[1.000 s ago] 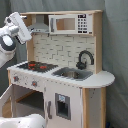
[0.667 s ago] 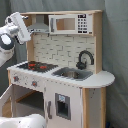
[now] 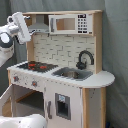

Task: Play with the kitchen

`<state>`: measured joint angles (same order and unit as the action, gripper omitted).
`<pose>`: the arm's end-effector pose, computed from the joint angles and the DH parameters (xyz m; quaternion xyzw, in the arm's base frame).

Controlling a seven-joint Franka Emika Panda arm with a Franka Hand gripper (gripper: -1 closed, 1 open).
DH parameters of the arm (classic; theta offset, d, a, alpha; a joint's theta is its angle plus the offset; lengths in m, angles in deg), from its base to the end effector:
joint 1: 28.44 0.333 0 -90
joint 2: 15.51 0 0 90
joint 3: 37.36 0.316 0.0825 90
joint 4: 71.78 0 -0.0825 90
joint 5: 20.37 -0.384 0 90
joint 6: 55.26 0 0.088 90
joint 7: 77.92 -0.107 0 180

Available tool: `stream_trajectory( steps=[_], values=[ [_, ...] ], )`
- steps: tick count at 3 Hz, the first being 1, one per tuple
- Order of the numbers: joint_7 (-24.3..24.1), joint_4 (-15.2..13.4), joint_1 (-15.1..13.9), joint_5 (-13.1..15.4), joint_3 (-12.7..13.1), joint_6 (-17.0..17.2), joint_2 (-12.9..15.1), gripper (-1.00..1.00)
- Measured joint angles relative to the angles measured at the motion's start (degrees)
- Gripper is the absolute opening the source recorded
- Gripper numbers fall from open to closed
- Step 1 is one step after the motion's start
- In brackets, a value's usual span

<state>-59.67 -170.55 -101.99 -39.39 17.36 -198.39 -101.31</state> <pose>0.3942 0.4258 0.7110 0.6024 0.1973 0.5261 0.5670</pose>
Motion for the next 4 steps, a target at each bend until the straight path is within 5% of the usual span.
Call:
stream_trajectory(
  steps=[4],
  values=[
    [-14.3,7.5,-9.4,7.0,-0.3,15.5,0.1,1.0]
  ],
)
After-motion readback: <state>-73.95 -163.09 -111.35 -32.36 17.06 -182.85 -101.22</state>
